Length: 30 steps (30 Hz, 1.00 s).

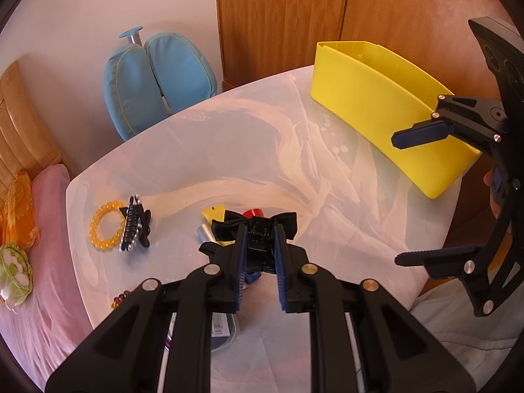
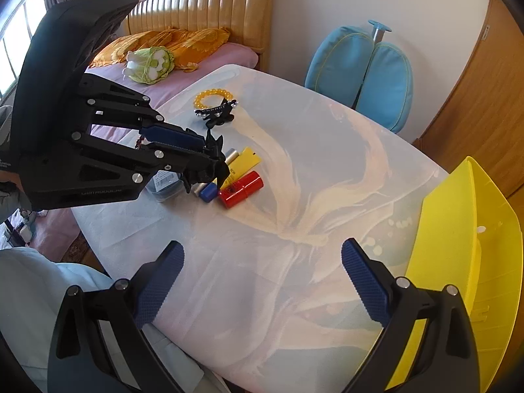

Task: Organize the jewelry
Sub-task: 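Carry the black bow clip with the left gripper over the yellow bin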

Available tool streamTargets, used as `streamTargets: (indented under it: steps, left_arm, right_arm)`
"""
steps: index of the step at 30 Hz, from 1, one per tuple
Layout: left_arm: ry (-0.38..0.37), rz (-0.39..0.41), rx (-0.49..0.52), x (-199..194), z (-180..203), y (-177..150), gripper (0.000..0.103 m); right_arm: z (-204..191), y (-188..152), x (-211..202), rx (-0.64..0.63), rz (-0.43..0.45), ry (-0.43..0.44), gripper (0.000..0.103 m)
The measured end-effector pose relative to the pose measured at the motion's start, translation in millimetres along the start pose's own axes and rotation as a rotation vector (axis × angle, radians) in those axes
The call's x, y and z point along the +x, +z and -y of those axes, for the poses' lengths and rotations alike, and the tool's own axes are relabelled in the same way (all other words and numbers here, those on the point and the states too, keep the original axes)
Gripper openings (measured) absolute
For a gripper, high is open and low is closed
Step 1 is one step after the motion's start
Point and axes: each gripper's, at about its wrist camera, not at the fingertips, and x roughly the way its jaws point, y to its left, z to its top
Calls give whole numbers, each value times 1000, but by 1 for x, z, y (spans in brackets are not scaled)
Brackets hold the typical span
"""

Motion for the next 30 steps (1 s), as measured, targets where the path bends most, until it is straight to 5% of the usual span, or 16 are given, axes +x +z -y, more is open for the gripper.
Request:
streamTargets:
  steps: [9,17,23,30]
  left_arm:
    - [-31,106,170,-6,25,78,17]
    - [-93,181,352,3,88,154,17]
    - [-164,173,449,29,138,188,17]
    - [-225,80,571,78,193,214,17]
  right_arm:
    - [49,10,-52,120,124,-131,98]
    - [122,-24,-90,312,163,-277,98]
    - [176,-64,-108,490,165,-351,98]
    - [222,-101,-94,567,56,-352,98]
